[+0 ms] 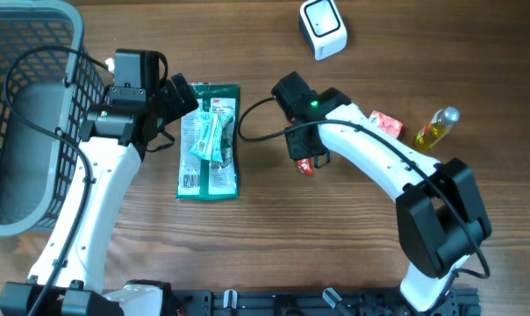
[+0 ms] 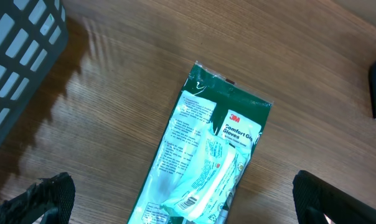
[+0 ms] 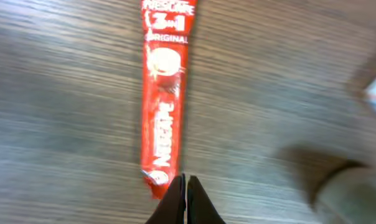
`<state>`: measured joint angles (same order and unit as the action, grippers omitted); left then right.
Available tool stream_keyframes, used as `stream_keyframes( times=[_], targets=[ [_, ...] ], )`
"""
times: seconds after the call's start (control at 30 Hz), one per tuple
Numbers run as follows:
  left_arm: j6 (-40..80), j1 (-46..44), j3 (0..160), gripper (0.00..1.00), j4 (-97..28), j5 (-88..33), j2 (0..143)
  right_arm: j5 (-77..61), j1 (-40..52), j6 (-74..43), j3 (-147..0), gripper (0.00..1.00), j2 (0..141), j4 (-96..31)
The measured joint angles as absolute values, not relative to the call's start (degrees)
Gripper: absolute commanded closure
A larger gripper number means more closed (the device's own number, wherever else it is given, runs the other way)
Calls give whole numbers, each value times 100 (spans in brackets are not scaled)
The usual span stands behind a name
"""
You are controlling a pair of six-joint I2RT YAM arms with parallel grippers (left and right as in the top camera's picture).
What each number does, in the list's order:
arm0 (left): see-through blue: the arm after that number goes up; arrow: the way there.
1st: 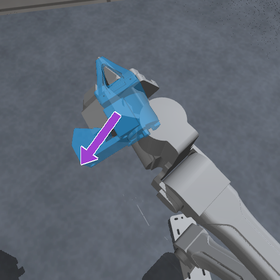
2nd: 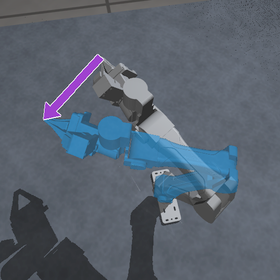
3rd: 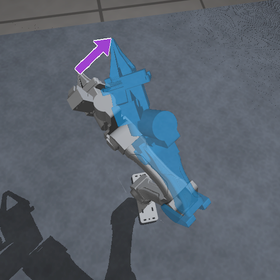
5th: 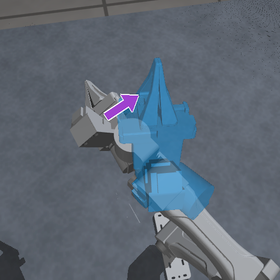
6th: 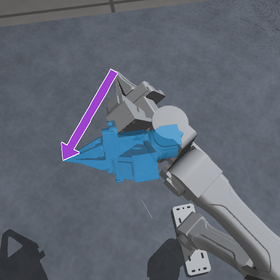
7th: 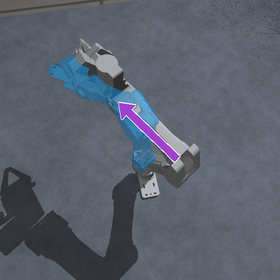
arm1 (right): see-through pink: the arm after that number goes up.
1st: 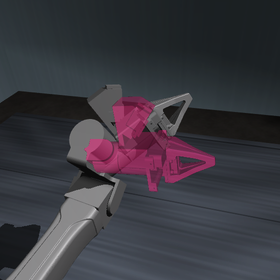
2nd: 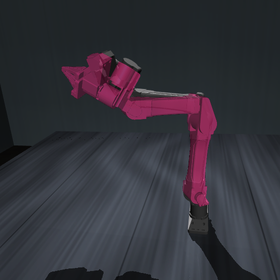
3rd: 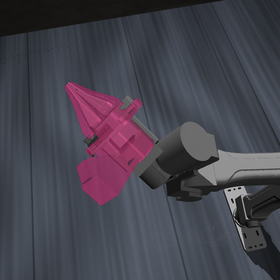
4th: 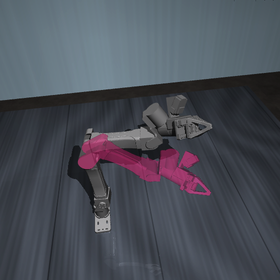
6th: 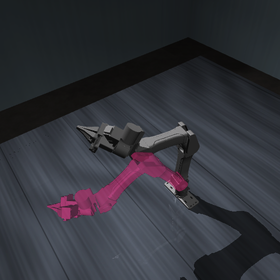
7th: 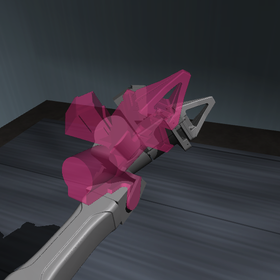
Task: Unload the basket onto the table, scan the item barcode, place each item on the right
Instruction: 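Move the right gripper over the red Nescafe stick, then lower the right gripper and grasp the Nescafe stick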
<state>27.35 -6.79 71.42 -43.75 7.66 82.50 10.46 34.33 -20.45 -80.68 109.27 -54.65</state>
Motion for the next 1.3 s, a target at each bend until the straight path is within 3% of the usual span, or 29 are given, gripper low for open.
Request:
stream_keyframes(
  times=[0.1,0.17,0.27,0.3,0.33,0.43,0.47,0.53,0.57,0.6,0.63,0.7,0.73,0.93,1.3],
  targets=[
    [2735,-679,7142,0,-4375,766,8250,1717,3736,-1999,-8068,96,10927,-5513],
    [2733,-679,7142,0,-4375,766,8250,1942,3933,-1938,-8068,74,10927,-5509],
    [2733,-679,7142,0,-4375,766,8250,1990,4097,-1959,-8068,62,10927,-5507],
    [2735,-679,7142,0,-4375,766,8250,1951,4101,-1957,-8068,48,10927,-5507],
    [2735,-679,7142,0,-4375,766,8250,1837,4075,-2005,-8068,43,10927,-5496],
    [2735,-679,7142,0,-4375,766,8250,1367,3979,-2038,-8068,2,10927,-5380],
    [2735,-679,7142,0,-4375,766,8250,1221,3964,-2060,-8068,0,10927,-5345],
    [2735,-679,7142,0,-4375,766,8250,1022,3966,-2069,-8068,0,10927,-5332],
    [2735,-679,7142,0,-4375,766,8250,969,3966,-2073,-8068,6,10927,-5358],
    [2735,-679,7142,0,-4375,766,8250,934,3964,-2091,-8068,21,10927,-5411],
    [2735,-679,7142,0,-4375,766,8250,902,3955,-2141,-8068,28,10927,-5470],
    [2735,-679,7142,0,-4375,766,8250,858,3905,-2250,-8068,58,10927,-5581],
    [2735,-679,7142,0,-4375,766,8250,838,3861,-2296,-8068,67,10927,-5634],
    [2733,-679,7142,0,-4375,766,8250,486,3627,-2443,-8068,62,10927,-5680],
    [2735,-679,7142,0,-4375,766,8250,386,3632,-2458,-8068,64,10940,-5645]
  ],
)
